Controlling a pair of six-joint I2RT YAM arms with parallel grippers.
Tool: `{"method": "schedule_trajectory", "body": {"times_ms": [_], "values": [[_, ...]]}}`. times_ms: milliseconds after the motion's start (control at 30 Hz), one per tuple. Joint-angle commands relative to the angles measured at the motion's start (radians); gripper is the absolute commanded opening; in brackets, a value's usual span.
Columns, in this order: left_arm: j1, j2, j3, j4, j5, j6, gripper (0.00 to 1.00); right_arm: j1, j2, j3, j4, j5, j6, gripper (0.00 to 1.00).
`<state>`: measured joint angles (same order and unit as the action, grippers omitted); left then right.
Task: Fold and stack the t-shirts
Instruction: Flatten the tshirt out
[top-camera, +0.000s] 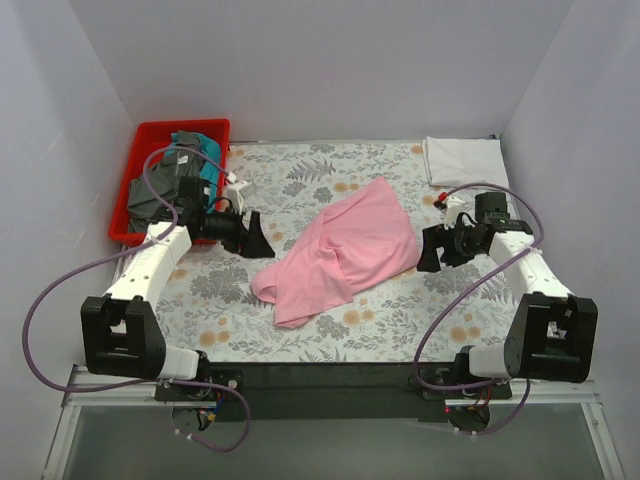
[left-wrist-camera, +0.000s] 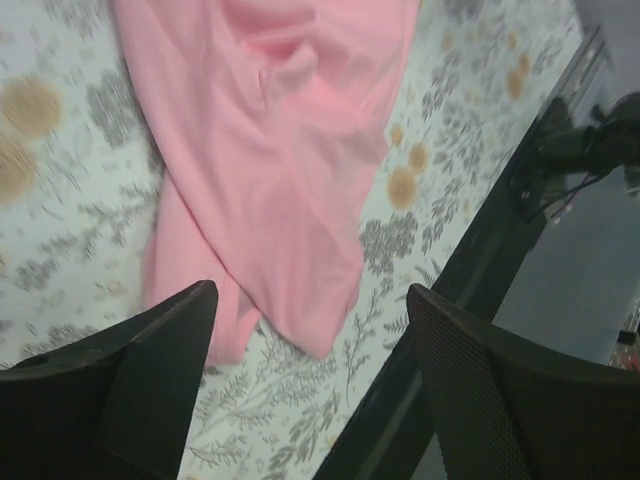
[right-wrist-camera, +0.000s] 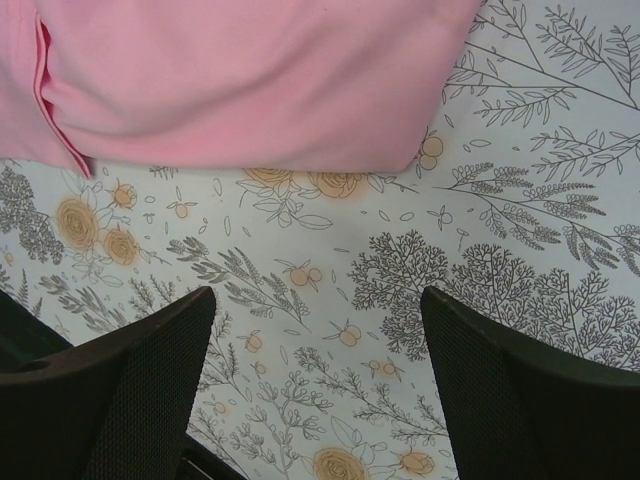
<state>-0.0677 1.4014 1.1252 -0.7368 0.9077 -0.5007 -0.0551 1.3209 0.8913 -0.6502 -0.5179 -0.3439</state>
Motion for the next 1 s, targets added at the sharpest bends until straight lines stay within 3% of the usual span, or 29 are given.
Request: {"method": "schedule_trajectory", "body": {"times_ms": [0,100,233,467,733,800,833,867,967], "values": [[-0.076,-0.076,-0.112,-0.102,-0.176,0.161,0.73,0.035,0.046,0.072,0.058,0.045,0.002,0.89],[-0.173,-0.113,-0.202,-0.101,-0.239,0.185,0.66,0.085,0.11,0.113,0.078,0.099,0.012,0.88],[-0.284,-0.088,-0.217,-0.082,-0.359,0.197,0.65,0.116,0.199,0.17,0.11,0.17,0.031,0.87],[-0.484,-0.044,-0.272,-0.003,-0.527,0.189,0.75,0.126,0.352,0.264,0.141,0.205,0.055,0.87],[-0.54,0.053,-0.272,0.083,-0.628,0.16,0.77,0.159,0.463,0.339,0.146,0.157,0.065,0.86],[-0.541,0.08,-0.272,0.097,-0.636,0.159,0.71,0.159,0.485,0.342,0.139,0.142,0.063,0.79],[-0.541,0.085,-0.268,0.099,-0.642,0.157,0.67,0.159,0.488,0.342,0.132,0.141,0.062,0.7],[-0.541,0.088,-0.263,0.094,-0.641,0.154,0.44,0.158,0.486,0.336,0.132,0.142,0.06,0.64],[-0.54,0.081,-0.223,0.074,-0.641,0.143,0.03,0.158,0.456,0.31,0.126,0.147,0.04,0.38]]}}
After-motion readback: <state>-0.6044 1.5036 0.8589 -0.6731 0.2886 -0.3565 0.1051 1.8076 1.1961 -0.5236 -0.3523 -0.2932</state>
